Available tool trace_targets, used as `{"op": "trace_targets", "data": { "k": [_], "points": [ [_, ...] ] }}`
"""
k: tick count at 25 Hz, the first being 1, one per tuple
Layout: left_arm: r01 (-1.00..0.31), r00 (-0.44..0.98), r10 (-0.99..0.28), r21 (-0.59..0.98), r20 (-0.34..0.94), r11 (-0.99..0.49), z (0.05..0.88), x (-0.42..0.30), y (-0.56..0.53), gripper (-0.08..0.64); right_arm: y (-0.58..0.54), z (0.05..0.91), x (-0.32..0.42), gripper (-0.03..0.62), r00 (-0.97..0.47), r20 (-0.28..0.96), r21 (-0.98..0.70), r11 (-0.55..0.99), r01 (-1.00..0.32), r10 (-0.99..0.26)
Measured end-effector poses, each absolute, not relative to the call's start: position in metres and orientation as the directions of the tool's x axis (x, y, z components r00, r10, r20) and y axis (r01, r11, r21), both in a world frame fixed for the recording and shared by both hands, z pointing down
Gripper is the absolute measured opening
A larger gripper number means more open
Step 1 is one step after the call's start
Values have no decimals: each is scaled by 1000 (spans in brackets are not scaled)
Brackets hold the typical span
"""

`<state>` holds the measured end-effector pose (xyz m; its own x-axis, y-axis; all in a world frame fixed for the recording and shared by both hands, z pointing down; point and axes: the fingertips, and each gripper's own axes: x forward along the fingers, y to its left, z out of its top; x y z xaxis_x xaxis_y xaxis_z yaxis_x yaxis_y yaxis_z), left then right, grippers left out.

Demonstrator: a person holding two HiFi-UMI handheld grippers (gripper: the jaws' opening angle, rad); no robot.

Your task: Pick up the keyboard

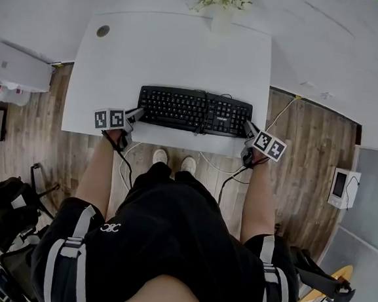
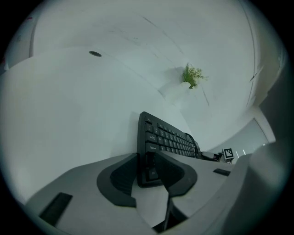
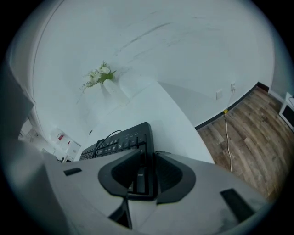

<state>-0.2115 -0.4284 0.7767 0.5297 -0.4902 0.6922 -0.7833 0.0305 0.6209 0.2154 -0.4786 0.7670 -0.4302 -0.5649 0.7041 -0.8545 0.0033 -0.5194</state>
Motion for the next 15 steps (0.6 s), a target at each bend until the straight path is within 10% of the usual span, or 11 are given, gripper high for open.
{"op": "trace_targets", "data": {
  "k": [15],
  "points": [
    [-720,542,-567,690,620,66,762,-221,-417,106,-460,748,213,92,-435,654,-551,3,-834,-619]
  ]
}}
